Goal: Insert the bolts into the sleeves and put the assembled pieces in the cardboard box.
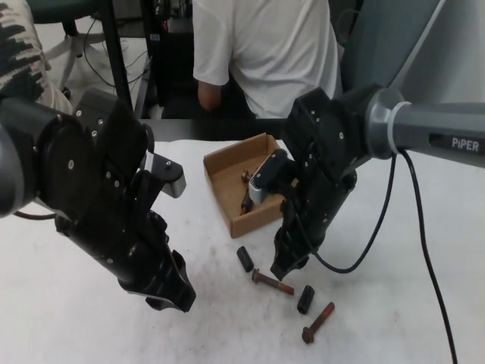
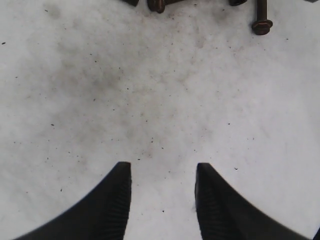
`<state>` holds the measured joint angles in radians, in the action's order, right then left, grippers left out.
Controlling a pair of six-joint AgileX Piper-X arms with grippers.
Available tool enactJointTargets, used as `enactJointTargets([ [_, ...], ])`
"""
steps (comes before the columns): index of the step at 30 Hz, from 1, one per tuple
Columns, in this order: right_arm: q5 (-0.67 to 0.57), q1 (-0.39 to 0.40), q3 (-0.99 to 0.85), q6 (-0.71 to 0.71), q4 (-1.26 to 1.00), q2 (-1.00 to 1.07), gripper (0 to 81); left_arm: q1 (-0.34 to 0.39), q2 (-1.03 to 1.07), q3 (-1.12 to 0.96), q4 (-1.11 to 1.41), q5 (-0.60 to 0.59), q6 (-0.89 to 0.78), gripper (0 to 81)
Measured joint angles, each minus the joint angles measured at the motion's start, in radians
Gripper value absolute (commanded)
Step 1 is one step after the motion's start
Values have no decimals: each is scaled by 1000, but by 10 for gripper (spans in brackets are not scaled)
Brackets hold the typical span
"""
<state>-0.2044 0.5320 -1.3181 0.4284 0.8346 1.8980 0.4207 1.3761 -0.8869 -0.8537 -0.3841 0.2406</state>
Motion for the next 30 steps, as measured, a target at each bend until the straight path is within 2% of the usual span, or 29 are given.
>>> enactJointTargets([
  [9, 0, 29, -33, 16, -39, 57, 339, 0, 0, 0, 0, 0, 0, 389],
  [30, 0, 29, -44, 51, -23, 112, 339, 0, 0, 0, -4, 0, 7, 389],
])
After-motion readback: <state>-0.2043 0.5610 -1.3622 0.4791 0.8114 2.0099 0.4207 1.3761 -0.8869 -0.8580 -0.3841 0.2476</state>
